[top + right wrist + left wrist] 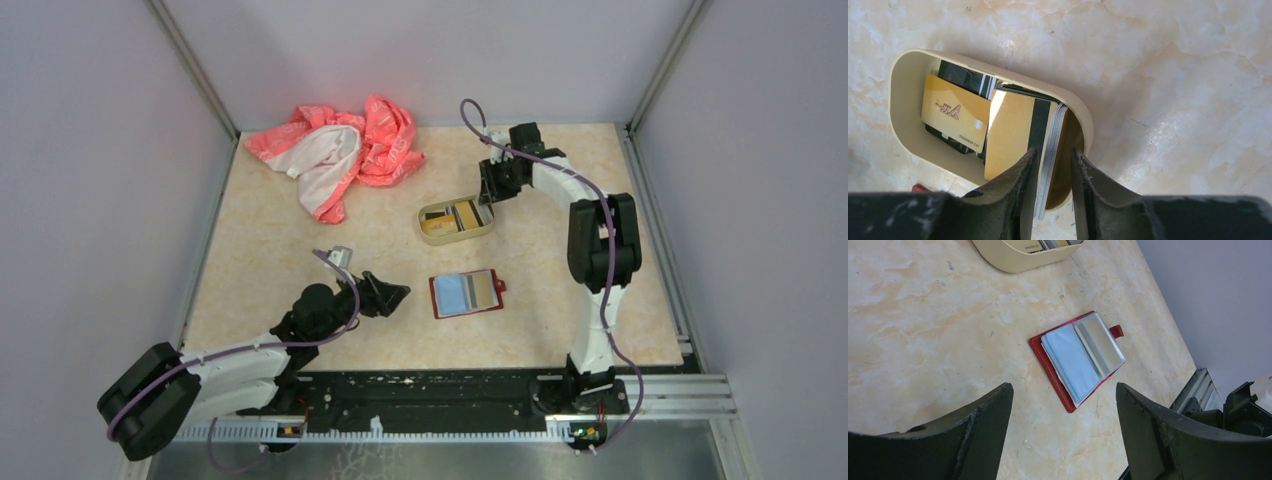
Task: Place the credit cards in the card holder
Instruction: Pick up the credit card from the storage box.
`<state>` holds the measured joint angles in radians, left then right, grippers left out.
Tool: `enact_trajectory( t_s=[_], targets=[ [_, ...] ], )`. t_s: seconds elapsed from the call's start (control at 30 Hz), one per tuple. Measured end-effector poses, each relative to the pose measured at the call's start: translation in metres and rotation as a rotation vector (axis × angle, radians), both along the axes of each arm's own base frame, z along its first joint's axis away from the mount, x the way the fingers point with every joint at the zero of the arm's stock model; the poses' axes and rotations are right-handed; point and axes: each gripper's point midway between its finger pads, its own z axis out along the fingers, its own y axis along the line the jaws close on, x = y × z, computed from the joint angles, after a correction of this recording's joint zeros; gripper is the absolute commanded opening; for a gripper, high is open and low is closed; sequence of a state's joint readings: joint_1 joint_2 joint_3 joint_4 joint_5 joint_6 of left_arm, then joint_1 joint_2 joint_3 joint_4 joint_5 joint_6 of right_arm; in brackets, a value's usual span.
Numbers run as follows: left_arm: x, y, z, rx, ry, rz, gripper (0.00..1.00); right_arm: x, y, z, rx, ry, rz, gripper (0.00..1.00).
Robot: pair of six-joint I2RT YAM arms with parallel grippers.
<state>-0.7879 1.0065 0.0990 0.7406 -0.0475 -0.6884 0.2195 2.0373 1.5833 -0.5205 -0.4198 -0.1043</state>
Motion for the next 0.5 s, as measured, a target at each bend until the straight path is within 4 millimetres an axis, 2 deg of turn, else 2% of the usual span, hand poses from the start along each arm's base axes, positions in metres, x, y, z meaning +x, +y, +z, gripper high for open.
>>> enact_trajectory(
  t_s=[0.33,0.5],
  targets=[
    [-0.0011,-0.0012,-0.0005,-0.009,0.005,-0.006,0.81,-0.0017,0.0003,-0.0008,0.002,0.008,0.002,0.25],
    [-0.0019,-0.0017,-0.0016,-0.013,0.012,-0.009,0.81,-0.0055,-0.0005,-0.0076,-0.004,0.036,0.003,0.24]
  ],
)
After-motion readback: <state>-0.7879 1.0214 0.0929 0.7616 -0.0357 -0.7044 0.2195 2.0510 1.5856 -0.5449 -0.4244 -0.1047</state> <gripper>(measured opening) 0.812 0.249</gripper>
